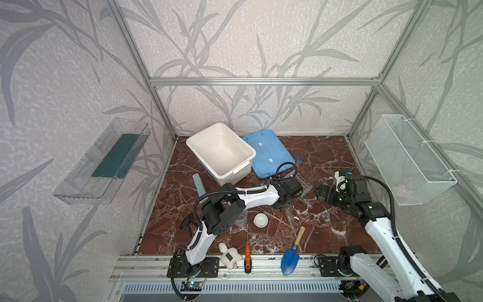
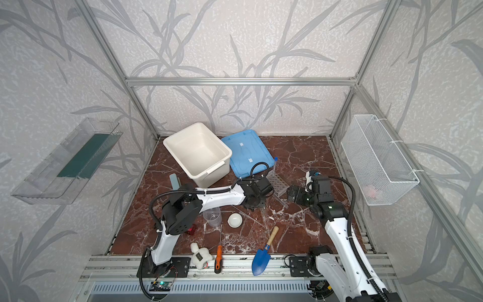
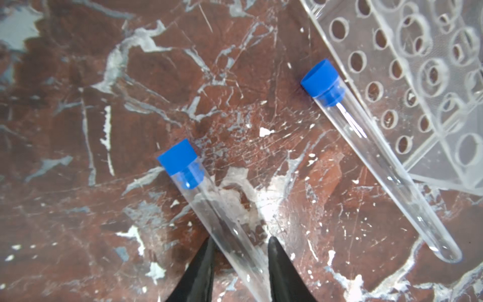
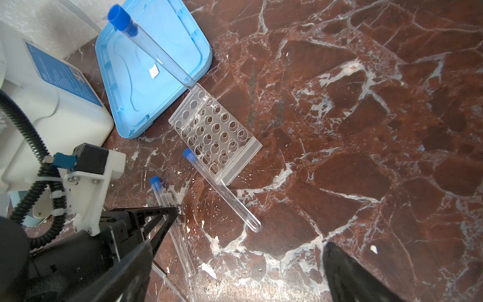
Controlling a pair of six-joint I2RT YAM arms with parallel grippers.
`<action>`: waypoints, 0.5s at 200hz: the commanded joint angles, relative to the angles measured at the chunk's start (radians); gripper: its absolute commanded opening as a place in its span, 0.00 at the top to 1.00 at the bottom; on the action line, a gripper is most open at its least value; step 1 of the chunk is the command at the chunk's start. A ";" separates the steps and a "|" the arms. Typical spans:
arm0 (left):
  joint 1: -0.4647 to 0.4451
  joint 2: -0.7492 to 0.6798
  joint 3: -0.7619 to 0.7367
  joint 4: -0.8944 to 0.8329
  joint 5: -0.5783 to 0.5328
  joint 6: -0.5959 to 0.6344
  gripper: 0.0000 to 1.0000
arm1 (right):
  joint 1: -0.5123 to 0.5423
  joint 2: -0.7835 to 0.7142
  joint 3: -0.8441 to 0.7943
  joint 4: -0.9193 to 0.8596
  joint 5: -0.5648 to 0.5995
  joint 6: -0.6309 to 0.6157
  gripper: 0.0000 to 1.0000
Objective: Organize the chemistry lab equipment
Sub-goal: 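Close the left gripper on the tube and lift it upright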
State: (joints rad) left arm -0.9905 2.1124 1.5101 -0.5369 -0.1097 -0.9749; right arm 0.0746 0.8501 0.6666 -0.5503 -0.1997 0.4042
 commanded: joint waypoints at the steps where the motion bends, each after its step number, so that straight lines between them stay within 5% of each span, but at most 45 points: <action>1: 0.024 -0.003 -0.024 -0.024 0.016 0.023 0.64 | -0.004 0.001 0.013 0.001 -0.014 0.005 0.00; 56: 0.058 0.045 0.066 -0.032 -0.030 0.107 0.71 | -0.004 -0.023 0.012 -0.029 0.003 0.002 0.00; 100: 0.040 0.037 0.084 -0.089 -0.005 0.126 0.67 | -0.004 -0.038 0.010 -0.034 -0.008 0.008 0.00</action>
State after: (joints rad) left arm -0.9302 2.1540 1.5780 -0.5480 -0.1070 -0.8665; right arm 0.0746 0.8310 0.6666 -0.5610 -0.2012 0.4042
